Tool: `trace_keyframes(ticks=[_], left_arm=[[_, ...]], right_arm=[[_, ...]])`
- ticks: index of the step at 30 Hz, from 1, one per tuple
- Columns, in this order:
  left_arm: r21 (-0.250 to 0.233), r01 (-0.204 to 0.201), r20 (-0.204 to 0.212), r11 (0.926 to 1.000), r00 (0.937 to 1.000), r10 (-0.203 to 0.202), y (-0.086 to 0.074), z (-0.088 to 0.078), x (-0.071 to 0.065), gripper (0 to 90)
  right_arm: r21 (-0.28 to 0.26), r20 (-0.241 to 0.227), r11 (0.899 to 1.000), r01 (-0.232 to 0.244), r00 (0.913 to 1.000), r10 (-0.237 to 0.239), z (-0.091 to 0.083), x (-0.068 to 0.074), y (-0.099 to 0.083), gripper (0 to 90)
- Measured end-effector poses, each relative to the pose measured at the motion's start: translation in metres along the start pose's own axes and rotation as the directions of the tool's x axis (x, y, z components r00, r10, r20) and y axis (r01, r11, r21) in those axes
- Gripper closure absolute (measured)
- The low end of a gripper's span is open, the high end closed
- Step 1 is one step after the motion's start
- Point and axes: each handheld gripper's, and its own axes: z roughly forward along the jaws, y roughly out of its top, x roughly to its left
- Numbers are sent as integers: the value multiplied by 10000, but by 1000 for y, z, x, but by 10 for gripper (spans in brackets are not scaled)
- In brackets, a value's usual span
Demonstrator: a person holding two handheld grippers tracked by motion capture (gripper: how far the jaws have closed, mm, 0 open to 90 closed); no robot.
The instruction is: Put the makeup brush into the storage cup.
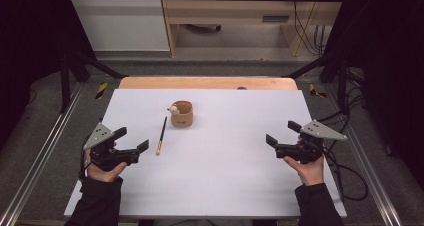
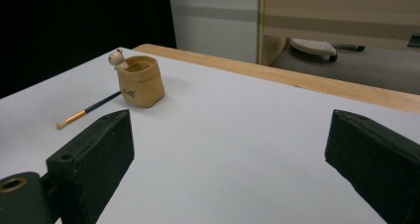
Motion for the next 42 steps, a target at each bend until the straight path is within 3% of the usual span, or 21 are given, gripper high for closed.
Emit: trace_keyframes(ticks=[23, 38, 42], left_arm=[[475, -8, -260, 9989, 9997, 21, 7, 19, 3, 57], [1396, -178, -502, 9900, 9984, 251, 15, 54, 11, 69], [1800, -297, -617, 9832, 9972, 414, 12, 65, 13, 76]], right_arm=[[244, 9, 9997, 74, 10000, -75, 4, 5, 0, 55], [290, 12, 9995, 107, 9999, -108, 5, 7, 1, 57], [258, -17, 9996, 95, 10000, -95, 5, 7, 1, 59]])
